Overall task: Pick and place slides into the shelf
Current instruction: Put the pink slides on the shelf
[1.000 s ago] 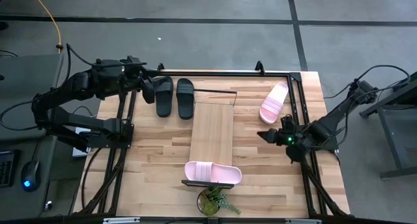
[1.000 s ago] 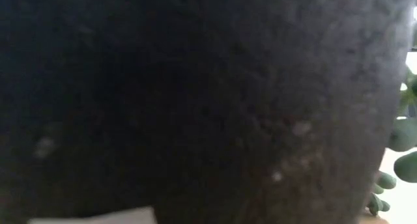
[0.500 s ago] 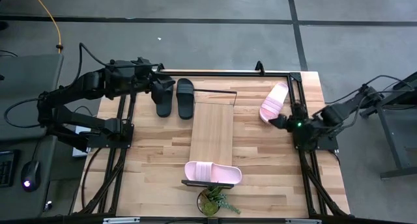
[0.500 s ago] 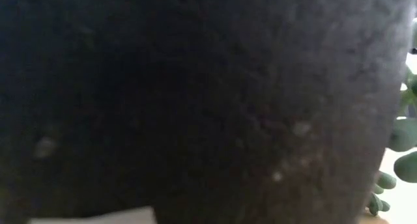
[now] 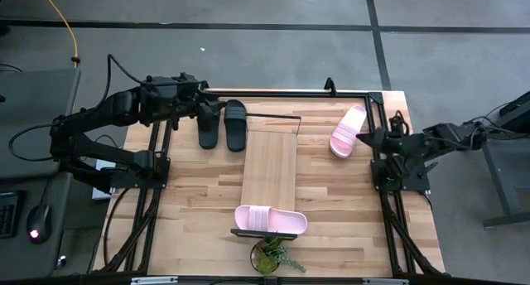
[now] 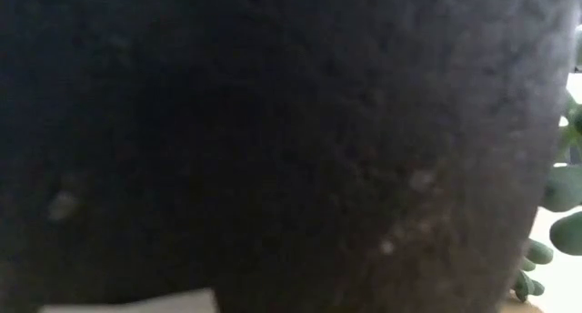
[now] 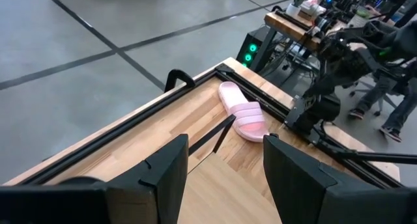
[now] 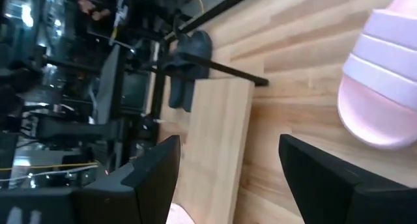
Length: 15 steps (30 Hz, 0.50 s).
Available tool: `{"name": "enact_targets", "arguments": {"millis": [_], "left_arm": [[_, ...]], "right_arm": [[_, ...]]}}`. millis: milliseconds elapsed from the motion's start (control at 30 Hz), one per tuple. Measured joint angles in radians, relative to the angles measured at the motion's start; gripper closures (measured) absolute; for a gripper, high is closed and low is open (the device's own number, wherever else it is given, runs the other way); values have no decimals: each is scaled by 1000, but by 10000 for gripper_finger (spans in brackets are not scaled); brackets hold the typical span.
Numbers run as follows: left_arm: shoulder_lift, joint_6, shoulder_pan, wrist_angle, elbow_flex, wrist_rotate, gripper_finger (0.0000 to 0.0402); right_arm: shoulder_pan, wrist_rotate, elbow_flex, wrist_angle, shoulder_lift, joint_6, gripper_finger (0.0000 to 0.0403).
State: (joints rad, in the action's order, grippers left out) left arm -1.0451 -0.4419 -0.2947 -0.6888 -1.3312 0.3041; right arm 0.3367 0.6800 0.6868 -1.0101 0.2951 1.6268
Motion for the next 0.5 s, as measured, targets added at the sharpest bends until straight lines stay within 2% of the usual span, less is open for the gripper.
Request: {"name": "enact_targets", "arguments": {"millis": [333,500], "left_arm": [[2,24,-1,0,0,28,218],[2,42,-1,5,0,29,218]], "right_arm": [[-126,81,0,325,3,-292,153],[-224,58,0,433,29,-414,153]]}}
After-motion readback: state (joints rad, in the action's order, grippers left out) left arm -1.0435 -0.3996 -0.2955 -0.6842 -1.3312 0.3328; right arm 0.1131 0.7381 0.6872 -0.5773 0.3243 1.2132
